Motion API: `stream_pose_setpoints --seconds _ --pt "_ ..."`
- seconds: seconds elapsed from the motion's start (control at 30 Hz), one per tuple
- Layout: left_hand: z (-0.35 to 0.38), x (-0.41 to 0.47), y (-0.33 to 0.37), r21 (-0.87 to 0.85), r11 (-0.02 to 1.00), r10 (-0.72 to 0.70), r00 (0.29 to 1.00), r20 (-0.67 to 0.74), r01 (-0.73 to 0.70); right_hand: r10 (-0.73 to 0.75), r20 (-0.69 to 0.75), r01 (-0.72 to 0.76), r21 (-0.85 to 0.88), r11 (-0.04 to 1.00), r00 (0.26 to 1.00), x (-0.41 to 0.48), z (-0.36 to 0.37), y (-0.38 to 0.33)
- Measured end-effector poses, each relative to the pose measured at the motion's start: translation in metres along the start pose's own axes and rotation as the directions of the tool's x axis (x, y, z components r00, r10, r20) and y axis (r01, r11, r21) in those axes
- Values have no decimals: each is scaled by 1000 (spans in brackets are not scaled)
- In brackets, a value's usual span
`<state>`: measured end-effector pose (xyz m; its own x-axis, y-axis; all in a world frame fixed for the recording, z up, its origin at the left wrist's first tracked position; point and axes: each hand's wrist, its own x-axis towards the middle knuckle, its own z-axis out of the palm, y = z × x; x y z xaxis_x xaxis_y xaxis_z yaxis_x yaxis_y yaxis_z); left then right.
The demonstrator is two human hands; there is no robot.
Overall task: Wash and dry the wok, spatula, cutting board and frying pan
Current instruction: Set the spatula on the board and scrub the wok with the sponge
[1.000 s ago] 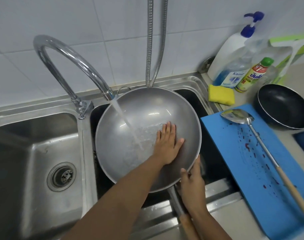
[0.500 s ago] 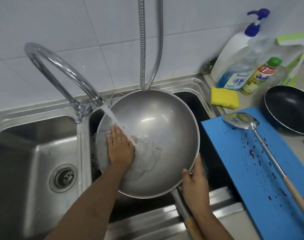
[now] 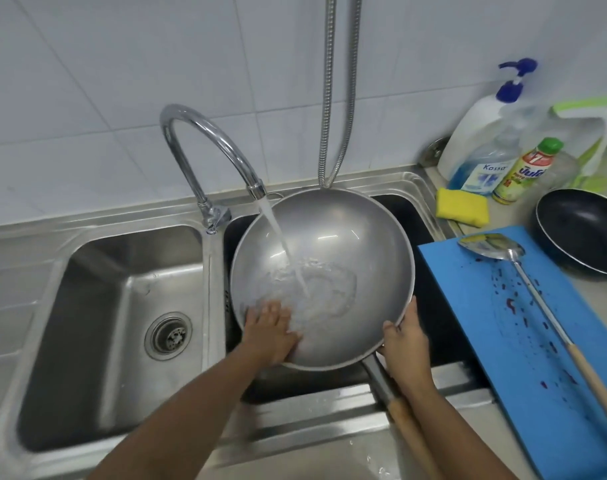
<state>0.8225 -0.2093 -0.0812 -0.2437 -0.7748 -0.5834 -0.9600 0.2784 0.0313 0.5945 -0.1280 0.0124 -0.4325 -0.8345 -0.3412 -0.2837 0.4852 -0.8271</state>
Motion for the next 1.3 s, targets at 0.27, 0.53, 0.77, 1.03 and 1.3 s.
stream_pose_setpoints --seconds 0.27,0.53,0.77,1.03,1.3 --pt "-52 -6 -9 -269 956 -237 847 -476 116 33 -12 -34 -14 999 999 0 3 -2" --pt "-102 27 -22 -794 606 -603 680 -417 50 47 -38 -49 -45 998 998 1 6 0" --pt "-125 59 -39 -747 662 -582 587 -563 -60 27 -42 -28 -25 999 999 4 7 1" --pt "-133 60 -50 -689 719 -538 559 -631 -86 32 -86 -29 32 999 996 6 9 5" --pt "1 -30 11 -963 200 -634 725 -269 -183 76 -6 -73 211 975 997 7 9 3"
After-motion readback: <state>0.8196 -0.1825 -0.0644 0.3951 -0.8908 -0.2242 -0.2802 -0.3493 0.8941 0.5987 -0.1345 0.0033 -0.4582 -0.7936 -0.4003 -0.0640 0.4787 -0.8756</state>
